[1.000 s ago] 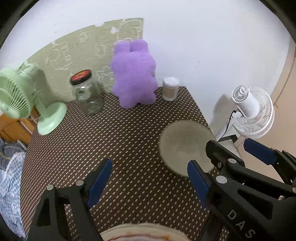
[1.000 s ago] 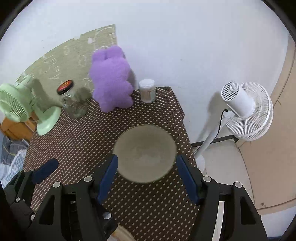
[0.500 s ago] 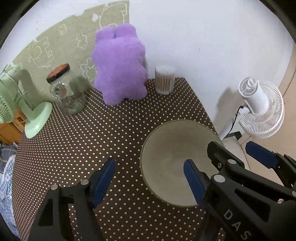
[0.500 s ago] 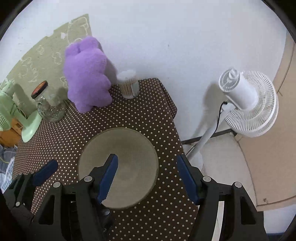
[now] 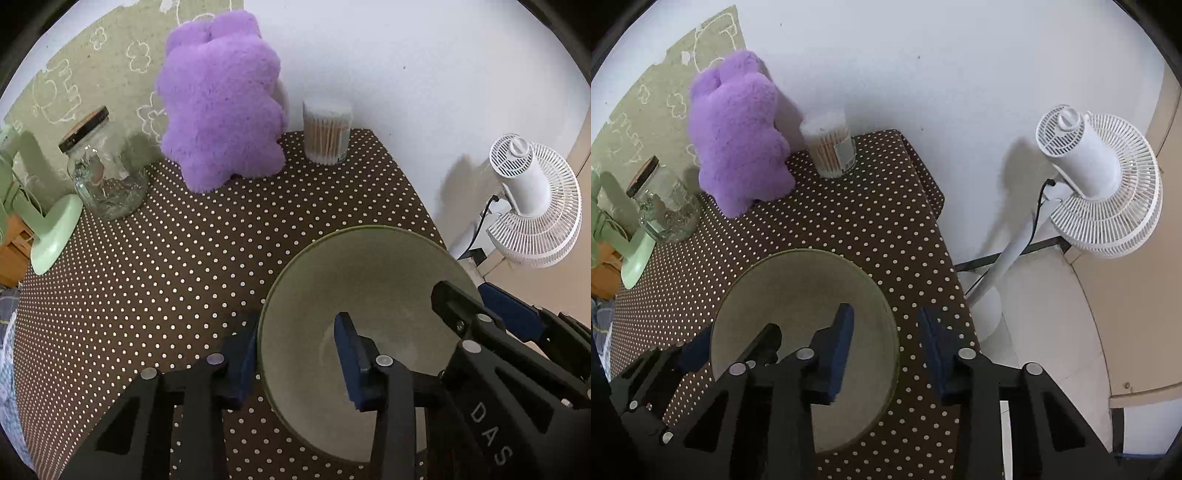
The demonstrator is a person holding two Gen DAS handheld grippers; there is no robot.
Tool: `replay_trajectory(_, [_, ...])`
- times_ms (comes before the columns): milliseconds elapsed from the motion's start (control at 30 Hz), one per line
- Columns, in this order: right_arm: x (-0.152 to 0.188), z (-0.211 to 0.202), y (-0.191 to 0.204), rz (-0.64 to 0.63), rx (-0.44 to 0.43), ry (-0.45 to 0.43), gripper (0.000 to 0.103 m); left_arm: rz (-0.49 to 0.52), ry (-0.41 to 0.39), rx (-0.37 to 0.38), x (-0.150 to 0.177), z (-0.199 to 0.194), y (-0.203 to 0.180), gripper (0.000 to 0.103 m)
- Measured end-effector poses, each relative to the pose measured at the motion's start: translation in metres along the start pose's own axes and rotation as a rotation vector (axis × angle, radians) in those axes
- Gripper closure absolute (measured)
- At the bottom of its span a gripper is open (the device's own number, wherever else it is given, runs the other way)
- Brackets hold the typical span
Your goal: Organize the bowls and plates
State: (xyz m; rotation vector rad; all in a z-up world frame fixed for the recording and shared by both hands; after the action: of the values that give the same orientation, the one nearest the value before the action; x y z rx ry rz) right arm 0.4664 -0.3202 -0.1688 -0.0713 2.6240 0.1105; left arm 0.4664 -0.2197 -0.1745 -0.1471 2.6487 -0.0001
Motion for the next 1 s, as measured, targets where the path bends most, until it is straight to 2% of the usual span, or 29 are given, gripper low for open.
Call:
replay_trajectory(167, [0.0,0.005,0.004,-0.006,-0.022,0.011,0.075,-0.015,0.014,0.009,0.0,0.005,0.003,0.068])
replay_trajectory(567, [0.004,0.001,0.003,-0.006,-0.021,0.034,0.075,-0.027,0.039,0.007,0.006,0.0,0.005,0.069])
replay_trajectory(1000, [0.029,-0.016,0.011,0.01,-0.035,0.071,0.075,-0.034,0.054,-0.005,0.033,-0.021,0.014,0.069])
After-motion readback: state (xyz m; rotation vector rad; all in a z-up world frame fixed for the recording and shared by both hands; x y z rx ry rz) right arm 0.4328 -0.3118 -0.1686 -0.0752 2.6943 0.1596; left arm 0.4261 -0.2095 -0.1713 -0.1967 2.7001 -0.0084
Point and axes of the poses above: each gripper's, at about its wrist camera, not at the fingertips, and z roughly the way its jaws point, y to its left, x to its underside, the point moved 9 cm from there along z, roughly the way its jaws point, and after that the axes turned 6 degrees about -z, right-handed, at the moved point
